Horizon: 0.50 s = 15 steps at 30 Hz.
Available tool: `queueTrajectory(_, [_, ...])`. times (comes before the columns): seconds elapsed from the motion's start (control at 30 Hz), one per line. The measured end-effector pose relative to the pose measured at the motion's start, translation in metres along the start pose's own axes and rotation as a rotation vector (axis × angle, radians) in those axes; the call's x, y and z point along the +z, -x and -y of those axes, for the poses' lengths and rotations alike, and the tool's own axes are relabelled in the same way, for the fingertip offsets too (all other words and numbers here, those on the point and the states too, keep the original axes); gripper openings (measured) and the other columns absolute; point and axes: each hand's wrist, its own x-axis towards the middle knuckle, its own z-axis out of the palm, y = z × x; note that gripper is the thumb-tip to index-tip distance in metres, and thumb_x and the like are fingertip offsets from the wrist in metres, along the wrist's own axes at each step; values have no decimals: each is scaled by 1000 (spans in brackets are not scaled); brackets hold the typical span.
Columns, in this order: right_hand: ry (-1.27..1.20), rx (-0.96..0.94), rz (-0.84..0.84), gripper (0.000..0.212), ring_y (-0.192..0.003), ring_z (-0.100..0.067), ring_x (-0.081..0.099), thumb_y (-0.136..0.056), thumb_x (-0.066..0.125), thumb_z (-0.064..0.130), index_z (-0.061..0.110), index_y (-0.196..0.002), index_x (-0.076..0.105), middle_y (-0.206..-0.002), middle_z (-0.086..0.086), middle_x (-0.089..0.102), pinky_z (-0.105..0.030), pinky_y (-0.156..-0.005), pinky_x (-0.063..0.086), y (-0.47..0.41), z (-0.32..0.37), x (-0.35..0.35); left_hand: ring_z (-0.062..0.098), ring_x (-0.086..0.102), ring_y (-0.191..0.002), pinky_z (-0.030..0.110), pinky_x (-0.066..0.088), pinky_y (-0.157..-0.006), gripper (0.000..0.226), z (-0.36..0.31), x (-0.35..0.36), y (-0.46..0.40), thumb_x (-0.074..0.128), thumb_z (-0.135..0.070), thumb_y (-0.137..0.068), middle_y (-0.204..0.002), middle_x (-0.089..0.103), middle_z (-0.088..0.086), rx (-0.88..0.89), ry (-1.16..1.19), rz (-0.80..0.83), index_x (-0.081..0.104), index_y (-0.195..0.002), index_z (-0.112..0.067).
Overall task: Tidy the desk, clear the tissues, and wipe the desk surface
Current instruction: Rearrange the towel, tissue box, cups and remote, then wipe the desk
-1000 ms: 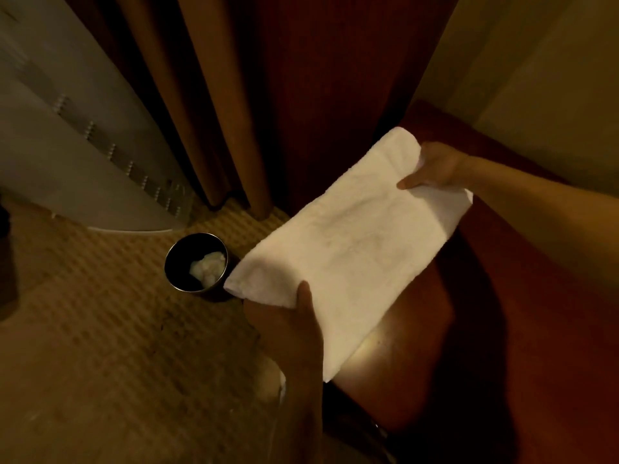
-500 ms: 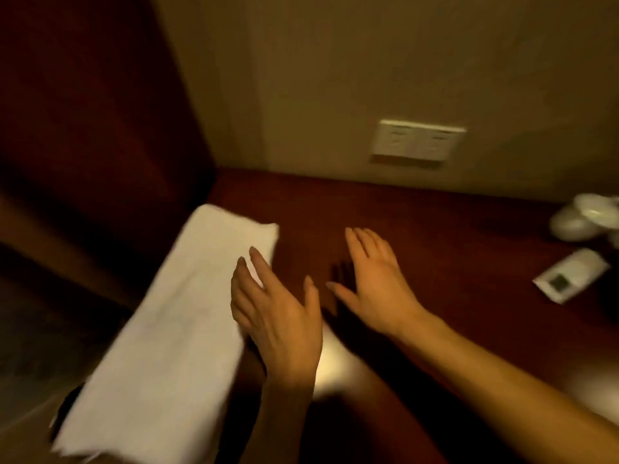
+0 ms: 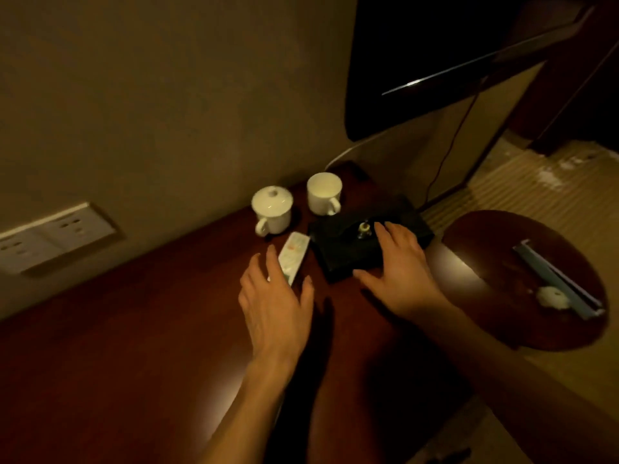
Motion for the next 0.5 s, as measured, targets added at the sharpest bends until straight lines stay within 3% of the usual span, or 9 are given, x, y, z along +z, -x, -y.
queueTrajectory(0.2, [-53, 139, -50, 70, -135, -37, 26, -87, 59, 45, 16, -145, 32, -149, -18, 32, -49, -110, 29, -67, -92, 9, 32, 35, -130, 43, 37, -101, 70, -50, 79, -64, 56, -42, -89, -144, 34, 17, -125, 132, 128, 24, -143, -12])
queueTrajectory(0.37, [-46, 211, -127, 68, -126, -42, 36, -89, 56, 45, 14, -145, 31, -141, -22, 39, -47, -103, 33, -109, -106, 26, 36, 39, -125, 45, 41, -95, 72, -62, 119, -93, 57, -45, -87, -140, 35, 19, -196, 156, 178, 23, -142, -14])
queueTrajectory(0.5, [-60, 240, -65, 77, -117, -43, 47, -86, 60, 42, 12, -146, 22, -133, -24, 44, -48, -94, 46, -136, -108, 45, 38, 39, -126, 47, 42, -94, 81, -60, 137, -111, 65, -40, -83, -143, 31, 19, -276, 172, 159, 17, -144, -17])
